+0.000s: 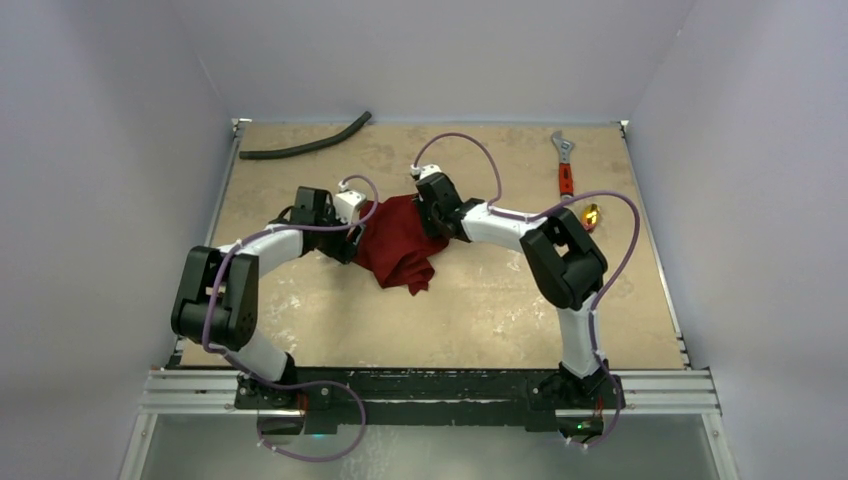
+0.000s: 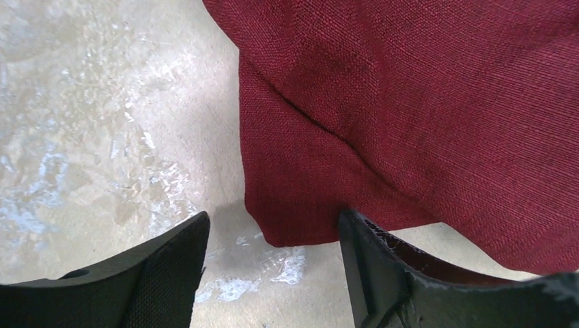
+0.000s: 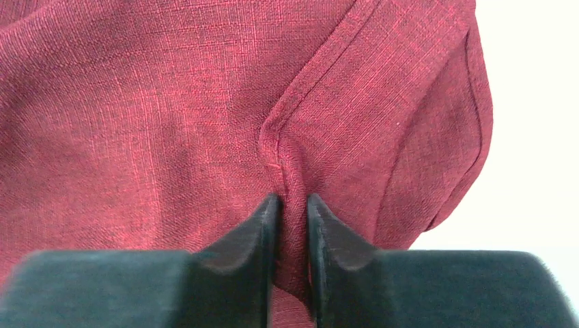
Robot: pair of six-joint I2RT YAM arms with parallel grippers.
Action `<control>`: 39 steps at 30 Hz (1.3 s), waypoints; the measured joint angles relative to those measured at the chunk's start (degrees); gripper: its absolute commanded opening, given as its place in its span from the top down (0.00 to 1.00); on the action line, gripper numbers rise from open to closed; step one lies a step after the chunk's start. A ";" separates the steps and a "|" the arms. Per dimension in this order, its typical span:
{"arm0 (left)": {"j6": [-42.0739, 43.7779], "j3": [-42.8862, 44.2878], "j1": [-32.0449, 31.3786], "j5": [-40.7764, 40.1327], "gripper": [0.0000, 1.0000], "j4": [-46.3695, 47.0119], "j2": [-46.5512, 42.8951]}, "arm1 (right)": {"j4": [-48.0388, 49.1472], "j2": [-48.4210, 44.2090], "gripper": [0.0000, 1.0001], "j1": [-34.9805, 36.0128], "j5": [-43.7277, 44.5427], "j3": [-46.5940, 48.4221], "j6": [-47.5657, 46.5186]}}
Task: Fold the napkin into a case and place the utensils inside
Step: Pick up the crumpled napkin from the center of the board.
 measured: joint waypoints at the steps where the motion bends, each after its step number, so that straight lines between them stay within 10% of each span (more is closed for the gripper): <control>1: 0.11 -0.09 0.00 0.11 0.38 0.11 0.52 | 0.04 -0.11 0.90 0.00 -0.02 0.00 0.11; 8: 1.55 0.39 -0.17 0.46 0.97 3.76 3.63 | 0.07 -2.62 1.00 0.00 0.26 -0.35 0.35; 20: 1.99 1.29 -0.63 -4.55 1.00 4.98 3.89 | 2.21 -16.76 1.00 -4.04 1.60 -6.60 2.78; 27: 2.43 7.65 -0.57 -5.51 0.31 -2.03 0.79 | 3.26 -22.58 1.00 -11.78 1.66 -11.30 6.67; 39: -0.20 11.87 -17.55 2.73 0.11 -8.28 -8.96 | 1.27 -21.42 1.00 -10.73 1.77 -6.03 13.27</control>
